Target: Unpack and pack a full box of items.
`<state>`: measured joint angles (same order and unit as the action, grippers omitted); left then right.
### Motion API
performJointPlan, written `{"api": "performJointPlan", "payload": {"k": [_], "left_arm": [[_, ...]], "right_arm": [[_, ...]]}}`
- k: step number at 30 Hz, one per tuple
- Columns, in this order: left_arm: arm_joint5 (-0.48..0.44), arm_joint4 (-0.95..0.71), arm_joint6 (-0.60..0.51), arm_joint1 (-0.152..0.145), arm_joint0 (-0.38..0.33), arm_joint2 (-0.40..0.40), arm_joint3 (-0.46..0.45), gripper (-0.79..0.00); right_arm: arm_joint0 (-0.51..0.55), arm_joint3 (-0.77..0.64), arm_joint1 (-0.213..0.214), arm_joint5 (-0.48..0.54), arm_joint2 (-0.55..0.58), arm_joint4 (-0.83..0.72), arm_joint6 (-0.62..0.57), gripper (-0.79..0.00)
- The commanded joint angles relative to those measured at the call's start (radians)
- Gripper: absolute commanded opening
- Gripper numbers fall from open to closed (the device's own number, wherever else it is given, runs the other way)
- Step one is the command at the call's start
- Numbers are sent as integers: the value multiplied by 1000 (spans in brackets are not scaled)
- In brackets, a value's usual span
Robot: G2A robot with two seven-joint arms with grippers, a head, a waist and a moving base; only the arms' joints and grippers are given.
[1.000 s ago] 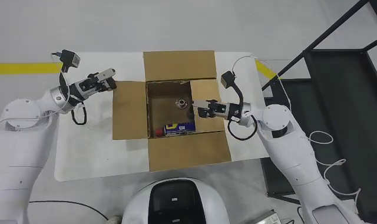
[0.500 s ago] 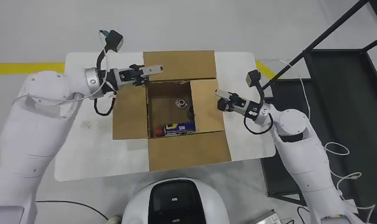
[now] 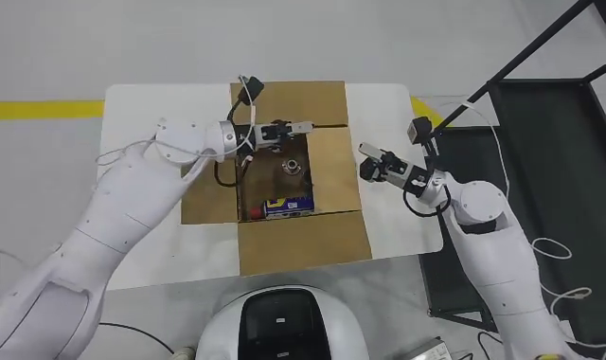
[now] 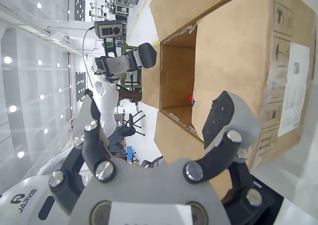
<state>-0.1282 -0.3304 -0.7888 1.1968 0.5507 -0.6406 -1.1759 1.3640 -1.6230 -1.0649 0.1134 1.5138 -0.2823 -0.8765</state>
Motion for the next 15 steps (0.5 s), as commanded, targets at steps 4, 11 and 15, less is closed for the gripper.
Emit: {"api": "performJointPlan", "payload": {"k": [4, 11, 15], "left_arm": [[-17, -23, -4, 15, 2, 13, 36, 0], [-17, -23, -4, 15, 2, 13, 36, 0], [-16, -17, 1, 14, 4, 13, 35, 0]], "right_arm": [[-2, 2, 0, 1, -2, -2, 0, 0], [-2, 2, 0, 1, -2, -2, 0, 0], [-2, 2, 0, 1, -2, -2, 0, 0]]}}
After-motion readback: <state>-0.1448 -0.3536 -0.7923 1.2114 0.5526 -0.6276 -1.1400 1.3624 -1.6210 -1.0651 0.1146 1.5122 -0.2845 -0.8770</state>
